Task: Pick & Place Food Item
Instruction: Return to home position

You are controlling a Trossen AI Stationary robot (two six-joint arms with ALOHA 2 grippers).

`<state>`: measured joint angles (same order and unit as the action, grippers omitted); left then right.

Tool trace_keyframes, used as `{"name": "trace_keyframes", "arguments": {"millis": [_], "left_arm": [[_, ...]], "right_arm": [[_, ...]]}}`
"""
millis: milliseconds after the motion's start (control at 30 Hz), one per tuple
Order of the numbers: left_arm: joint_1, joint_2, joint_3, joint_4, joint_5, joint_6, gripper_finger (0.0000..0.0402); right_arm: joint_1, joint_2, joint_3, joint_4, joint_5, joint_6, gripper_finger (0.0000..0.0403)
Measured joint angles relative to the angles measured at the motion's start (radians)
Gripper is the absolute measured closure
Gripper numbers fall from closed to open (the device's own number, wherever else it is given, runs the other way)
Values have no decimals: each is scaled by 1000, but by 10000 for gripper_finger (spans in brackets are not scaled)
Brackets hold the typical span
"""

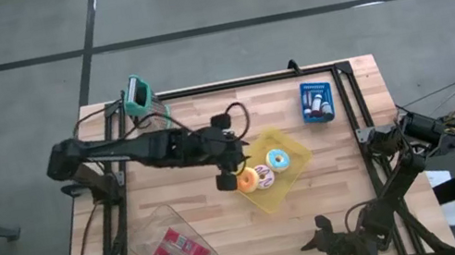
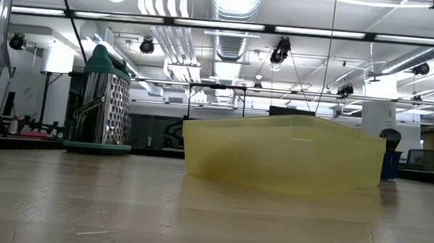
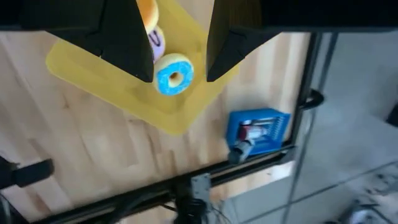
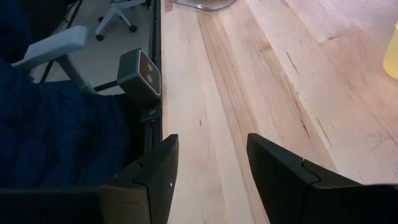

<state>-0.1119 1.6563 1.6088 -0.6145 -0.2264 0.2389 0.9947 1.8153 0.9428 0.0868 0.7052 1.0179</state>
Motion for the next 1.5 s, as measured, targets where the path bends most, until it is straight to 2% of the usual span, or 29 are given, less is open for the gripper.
{"name": "trace_keyframes", "arguments": {"millis": [133, 233, 500, 667, 867, 1067, 1267, 1500], "left_arm": [[-29, -95, -113, 53, -25, -27, 250], [-51, -196, -244, 136, -23, -45, 250], [-87, -514, -690, 541, -24, -53, 250], [-88, -699, -928, 720, -20, -65, 250], [-90, -894, -1176, 931, 37, -64, 250], [-91, -1062, -1417, 1185, 108, 7, 250], [-90, -1196, -1596, 1363, 166, 73, 250], [-91, -1299, -1603, 1254, 152, 121, 250]], "right_arm": [[0, 0, 0, 0, 0, 0, 216], [0, 0, 0, 0, 0, 0, 216], [0, 0, 0, 0, 0, 0, 216], [0, 0, 0, 0, 0, 0, 216], [0, 0, 0, 0, 0, 0, 216], [0, 0, 0, 0, 0, 0, 216], [0, 0, 0, 0, 0, 0, 216], [0, 0, 0, 0, 0, 0, 216]]}}
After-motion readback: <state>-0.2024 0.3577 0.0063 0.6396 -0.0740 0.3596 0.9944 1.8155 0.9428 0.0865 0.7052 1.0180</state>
